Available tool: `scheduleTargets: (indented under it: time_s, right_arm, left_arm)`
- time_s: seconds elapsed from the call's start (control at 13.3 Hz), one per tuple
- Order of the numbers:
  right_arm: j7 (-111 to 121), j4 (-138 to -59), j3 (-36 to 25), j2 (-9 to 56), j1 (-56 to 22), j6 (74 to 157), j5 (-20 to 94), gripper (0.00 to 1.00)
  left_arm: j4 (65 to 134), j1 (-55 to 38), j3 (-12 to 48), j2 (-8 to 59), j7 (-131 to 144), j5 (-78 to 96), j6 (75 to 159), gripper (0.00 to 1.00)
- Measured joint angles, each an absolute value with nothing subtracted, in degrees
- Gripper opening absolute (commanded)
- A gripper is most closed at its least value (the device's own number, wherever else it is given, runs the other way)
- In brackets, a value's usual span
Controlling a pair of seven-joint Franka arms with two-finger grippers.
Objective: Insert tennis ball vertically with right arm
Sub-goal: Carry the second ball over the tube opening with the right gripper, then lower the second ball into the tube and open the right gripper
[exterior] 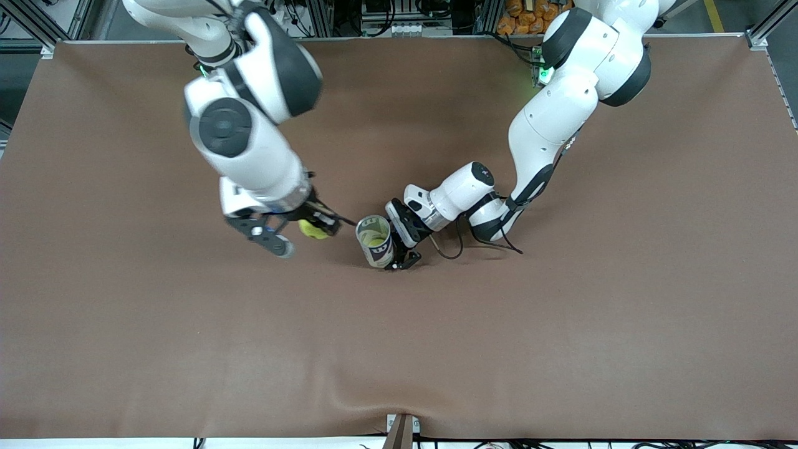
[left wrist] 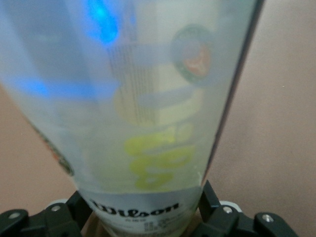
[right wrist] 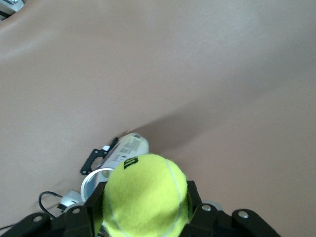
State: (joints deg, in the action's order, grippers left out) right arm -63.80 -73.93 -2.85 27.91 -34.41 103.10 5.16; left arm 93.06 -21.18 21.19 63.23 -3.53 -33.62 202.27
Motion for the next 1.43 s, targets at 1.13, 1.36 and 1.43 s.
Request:
scheduleTargets:
  time_s: [1.13, 1.36, 1.43]
  right_arm:
    - [-73.7, -72.0, -3.0, 35.2, -42.3, 108.9, 0.8, 0.0]
    - [-73.7, -71.8, -3.3, 35.4, -42.3, 109.8, 0.8, 0.99]
    - [-73.7, -71.8, -3.4, 35.4, -42.3, 109.9, 0.8, 1.0]
  left_arm:
    - [93.1, -21.1, 21.2, 63.2, -3.5, -33.6, 202.3, 0.91]
    - [93.1, -21.1, 21.2, 63.2, -3.5, -33.6, 202.3, 0.91]
    - [93.1, -21.1, 21.2, 63.2, -3.5, -33.6, 202.3, 0.91]
